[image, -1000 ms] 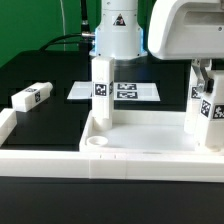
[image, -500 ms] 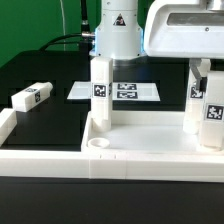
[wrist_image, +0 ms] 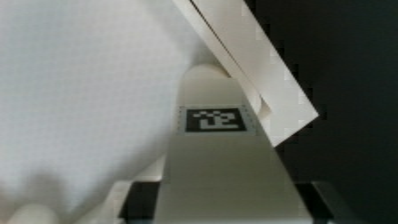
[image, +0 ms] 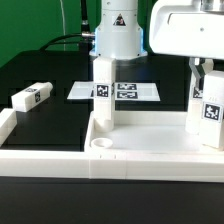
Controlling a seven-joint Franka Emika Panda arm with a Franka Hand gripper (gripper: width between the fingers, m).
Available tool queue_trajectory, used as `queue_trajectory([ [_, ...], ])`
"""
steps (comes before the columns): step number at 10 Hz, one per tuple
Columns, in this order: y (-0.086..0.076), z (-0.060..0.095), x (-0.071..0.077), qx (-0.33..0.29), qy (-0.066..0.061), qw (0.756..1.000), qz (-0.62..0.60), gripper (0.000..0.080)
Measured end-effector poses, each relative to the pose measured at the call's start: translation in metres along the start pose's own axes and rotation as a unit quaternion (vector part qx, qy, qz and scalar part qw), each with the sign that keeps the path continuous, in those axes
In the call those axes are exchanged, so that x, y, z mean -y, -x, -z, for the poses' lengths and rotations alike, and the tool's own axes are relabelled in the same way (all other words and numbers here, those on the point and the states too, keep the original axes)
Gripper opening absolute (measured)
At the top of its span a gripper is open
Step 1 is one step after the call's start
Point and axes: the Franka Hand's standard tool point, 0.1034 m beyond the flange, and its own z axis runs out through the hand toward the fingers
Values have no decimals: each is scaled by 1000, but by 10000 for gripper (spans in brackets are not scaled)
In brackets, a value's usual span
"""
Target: Assemble desk
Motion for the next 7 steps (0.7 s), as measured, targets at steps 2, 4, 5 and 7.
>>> queue_trajectory([
  [2,0,0,0,1,0,997,-81,290],
  [4,0,0,0,2,-1,990,-143,290],
  [5,0,0,0,2,-1,989,-148,290],
  [7,0,0,0,2,-1,988,-157,290],
])
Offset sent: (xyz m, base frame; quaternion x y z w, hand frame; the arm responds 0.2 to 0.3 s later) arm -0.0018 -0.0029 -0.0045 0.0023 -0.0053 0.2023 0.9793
